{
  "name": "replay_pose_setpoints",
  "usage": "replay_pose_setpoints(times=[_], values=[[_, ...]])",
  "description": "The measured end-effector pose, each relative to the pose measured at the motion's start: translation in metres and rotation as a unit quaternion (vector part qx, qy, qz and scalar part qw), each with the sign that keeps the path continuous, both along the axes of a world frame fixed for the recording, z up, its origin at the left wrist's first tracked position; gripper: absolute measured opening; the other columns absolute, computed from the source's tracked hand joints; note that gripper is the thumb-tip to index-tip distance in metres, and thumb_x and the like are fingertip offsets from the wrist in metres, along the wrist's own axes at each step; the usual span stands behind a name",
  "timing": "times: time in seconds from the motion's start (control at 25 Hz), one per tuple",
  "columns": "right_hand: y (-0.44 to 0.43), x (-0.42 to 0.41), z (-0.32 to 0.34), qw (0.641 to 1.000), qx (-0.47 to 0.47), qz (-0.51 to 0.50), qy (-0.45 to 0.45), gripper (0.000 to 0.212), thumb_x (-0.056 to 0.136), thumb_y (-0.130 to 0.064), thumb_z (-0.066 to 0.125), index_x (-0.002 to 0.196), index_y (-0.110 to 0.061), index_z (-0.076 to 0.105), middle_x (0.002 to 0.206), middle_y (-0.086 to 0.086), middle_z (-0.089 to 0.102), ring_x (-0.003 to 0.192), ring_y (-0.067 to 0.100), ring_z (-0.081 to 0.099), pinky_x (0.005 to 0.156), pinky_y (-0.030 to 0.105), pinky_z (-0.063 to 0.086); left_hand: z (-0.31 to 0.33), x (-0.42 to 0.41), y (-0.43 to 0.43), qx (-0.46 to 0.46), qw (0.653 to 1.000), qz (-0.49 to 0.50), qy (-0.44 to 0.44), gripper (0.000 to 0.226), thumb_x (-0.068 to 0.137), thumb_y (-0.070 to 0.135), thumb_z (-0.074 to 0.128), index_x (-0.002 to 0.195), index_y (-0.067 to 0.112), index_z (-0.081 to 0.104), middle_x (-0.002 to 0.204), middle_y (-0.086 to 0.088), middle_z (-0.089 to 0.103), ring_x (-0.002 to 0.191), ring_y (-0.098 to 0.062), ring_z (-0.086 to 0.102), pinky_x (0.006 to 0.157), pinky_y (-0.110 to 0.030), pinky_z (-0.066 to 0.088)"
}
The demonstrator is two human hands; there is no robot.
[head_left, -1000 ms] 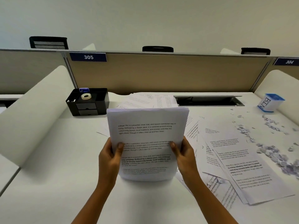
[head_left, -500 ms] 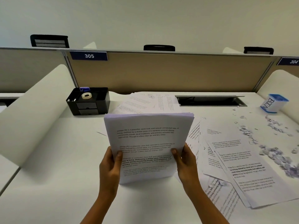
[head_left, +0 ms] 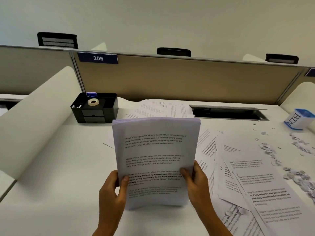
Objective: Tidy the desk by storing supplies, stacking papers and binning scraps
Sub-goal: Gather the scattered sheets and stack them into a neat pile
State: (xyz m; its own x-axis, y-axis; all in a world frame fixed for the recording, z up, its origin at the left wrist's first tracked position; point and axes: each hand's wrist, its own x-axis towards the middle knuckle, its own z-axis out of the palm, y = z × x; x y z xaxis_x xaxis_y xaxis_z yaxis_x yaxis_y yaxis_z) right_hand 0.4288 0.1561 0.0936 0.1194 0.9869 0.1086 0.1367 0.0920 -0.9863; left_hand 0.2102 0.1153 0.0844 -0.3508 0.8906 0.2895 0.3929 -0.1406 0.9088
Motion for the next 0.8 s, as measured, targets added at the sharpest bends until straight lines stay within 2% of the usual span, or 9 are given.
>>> replay_pose_setpoints(times=[0.08,0.16,0.24,0.32,0.44,0.52,0.6,0.72,0.8], values=[[0.015,-0.004,0.003,1.0,0.006,0.008,-0.017,0.017,0.089,-0.016,0.055,0.098,-0.03,0.052,0.1,-0.009,0.065,0.089,0.006,0.064,0.067,0.013,0.053,0.009,-0.005,0.012,0.007,1.0,0.004,0.028,0.014,0.089,0.023,0.058,0.076,0.028,0.054,0.078,0.017,0.064,0.072,-0.006,0.063,0.054,-0.009,0.047],[0.031,-0.008,0.005,0.999,0.005,0.018,-0.034,0.015,0.09,-0.018,0.055,0.098,-0.029,0.052,0.1,-0.007,0.065,0.087,0.007,0.066,0.066,0.015,0.054,0.015,-0.011,0.026,0.0,0.999,0.021,0.03,0.01,0.086,0.021,0.06,0.078,0.027,0.059,0.073,0.017,0.067,0.067,-0.003,0.063,0.051,-0.008,0.046],[0.048,-0.013,0.008,0.998,0.0,0.036,-0.048,0.015,0.088,-0.022,0.056,0.102,-0.027,0.053,0.102,-0.007,0.065,0.09,0.01,0.066,0.069,0.019,0.056,0.016,-0.02,0.043,-0.034,0.998,0.046,0.003,0.007,0.086,0.02,0.063,0.083,0.025,0.066,0.073,0.019,0.07,0.065,-0.003,0.065,0.052,-0.013,0.05],[0.068,-0.019,0.01,0.997,-0.014,0.058,-0.052,0.019,0.088,-0.026,0.057,0.106,-0.027,0.053,0.103,-0.01,0.065,0.089,0.01,0.066,0.071,0.021,0.057,0.015,-0.029,0.059,-0.08,0.994,0.059,-0.033,0.011,0.086,0.021,0.063,0.082,0.03,0.067,0.072,0.025,0.069,0.064,-0.004,0.067,0.057,-0.021,0.054],[0.105,-0.024,0.007,0.995,-0.042,0.065,-0.068,0.015,0.091,-0.025,0.054,0.106,-0.026,0.053,0.099,-0.013,0.063,0.086,0.006,0.064,0.065,0.01,0.052,0.01,-0.042,0.081,-0.134,0.985,0.083,-0.071,0.01,0.086,0.02,0.064,0.09,0.025,0.071,0.069,0.021,0.068,0.069,-0.01,0.068,0.067,-0.029,0.054],[0.137,-0.02,0.004,0.994,-0.038,0.051,-0.093,0.017,0.093,-0.023,0.052,0.11,-0.021,0.055,0.098,-0.007,0.064,0.086,0.009,0.063,0.064,0.01,0.051,0.006,-0.049,0.092,-0.152,0.979,0.103,-0.086,0.013,0.085,0.019,0.065,0.096,0.022,0.072,0.073,0.02,0.068,0.074,-0.013,0.067,0.071,-0.032,0.053],[0.176,-0.012,-0.002,0.991,-0.038,0.039,-0.123,0.02,0.094,-0.02,0.052,0.113,-0.018,0.056,0.1,-0.002,0.066,0.087,0.014,0.064,0.068,0.017,0.053,-0.001,-0.055,0.103,-0.166,0.974,0.119,-0.102,0.015,0.085,0.018,0.065,0.098,0.021,0.072,0.075,0.017,0.068,0.076,-0.013,0.067,0.072,-0.031,0.052],[0.244,-0.004,-0.014,0.974,-0.025,0.033,-0.223,0.024,0.092,-0.018,0.055,0.116,-0.016,0.054,0.106,0.0,0.063,0.094,0.014,0.059,0.08,0.021,0.049,-0.011,-0.057,0.117,-0.184,0.965,0.142,-0.118,0.017,0.086,0.02,0.065,0.101,0.019,0.071,0.082,0.008,0.07,0.079,-0.015,0.067,0.075,-0.032,0.052],[0.29,-0.006,-0.025,0.952,-0.01,0.049,-0.301,0.034,0.09,-0.02,0.057,0.123,-0.015,0.051,0.121,0.004,0.057,0.111,0.02,0.053,0.093,0.027,0.041,-0.017,-0.059,0.122,-0.196,0.959,0.154,-0.137,0.01,0.087,0.021,0.064,0.094,0.025,0.07,0.083,0.007,0.071,0.08,-0.016,0.068,0.075,-0.031,0.051]])
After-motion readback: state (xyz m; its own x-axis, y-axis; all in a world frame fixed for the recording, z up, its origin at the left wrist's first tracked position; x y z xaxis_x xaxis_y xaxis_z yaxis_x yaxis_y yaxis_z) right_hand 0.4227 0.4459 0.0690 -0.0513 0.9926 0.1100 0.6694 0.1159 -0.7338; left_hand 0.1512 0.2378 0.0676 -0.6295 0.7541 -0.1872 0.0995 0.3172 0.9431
